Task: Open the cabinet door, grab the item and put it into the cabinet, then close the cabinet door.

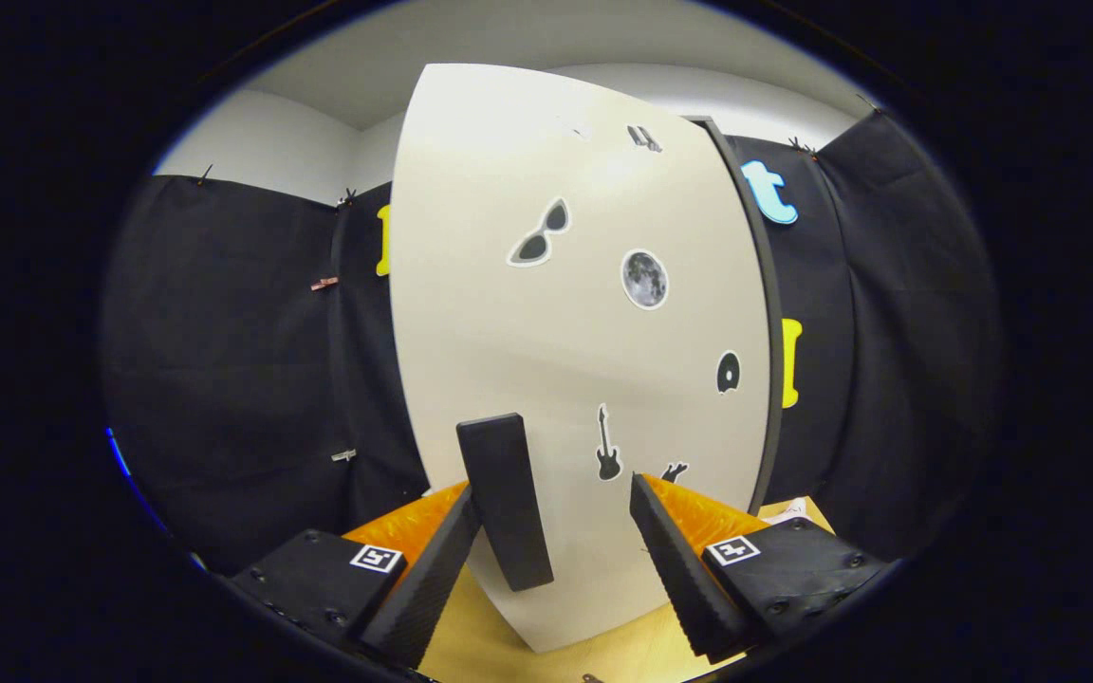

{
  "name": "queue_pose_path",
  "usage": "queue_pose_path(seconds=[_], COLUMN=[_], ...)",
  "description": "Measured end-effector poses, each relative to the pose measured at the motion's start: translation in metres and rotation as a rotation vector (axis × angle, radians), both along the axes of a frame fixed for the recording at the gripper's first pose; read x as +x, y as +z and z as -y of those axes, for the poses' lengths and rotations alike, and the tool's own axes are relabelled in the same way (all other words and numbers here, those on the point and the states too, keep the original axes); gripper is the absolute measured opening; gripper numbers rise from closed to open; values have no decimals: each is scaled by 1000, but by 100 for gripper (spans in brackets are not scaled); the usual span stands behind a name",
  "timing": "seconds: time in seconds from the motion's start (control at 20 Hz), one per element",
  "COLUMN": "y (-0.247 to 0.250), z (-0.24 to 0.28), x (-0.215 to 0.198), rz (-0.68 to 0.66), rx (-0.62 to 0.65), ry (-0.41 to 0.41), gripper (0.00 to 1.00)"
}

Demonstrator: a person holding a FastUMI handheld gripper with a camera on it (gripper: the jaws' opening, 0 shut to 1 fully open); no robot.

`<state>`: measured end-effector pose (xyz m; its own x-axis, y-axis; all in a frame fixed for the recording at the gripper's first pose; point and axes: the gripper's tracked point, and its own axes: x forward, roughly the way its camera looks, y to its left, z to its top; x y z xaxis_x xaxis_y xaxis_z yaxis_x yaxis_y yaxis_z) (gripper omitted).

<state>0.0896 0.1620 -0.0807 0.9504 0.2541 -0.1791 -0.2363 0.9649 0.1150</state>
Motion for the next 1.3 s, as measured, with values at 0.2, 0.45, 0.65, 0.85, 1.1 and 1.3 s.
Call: queue_pose_path(seconds=[0.2, 0.45, 0.65, 0.85, 1.1, 1.3], y=[1, 3, 27, 35, 40, 40], z=[6, 60, 66, 64, 69, 66], x=[-3, -10, -20, -27, -33, -35], rz=[32, 25, 92, 118, 125, 124], rx=[-45, -120, -140, -160, -170, -156], ry=[-50, -228, -227, -201, -204, -199], gripper=[98, 98, 98, 98, 98, 98])
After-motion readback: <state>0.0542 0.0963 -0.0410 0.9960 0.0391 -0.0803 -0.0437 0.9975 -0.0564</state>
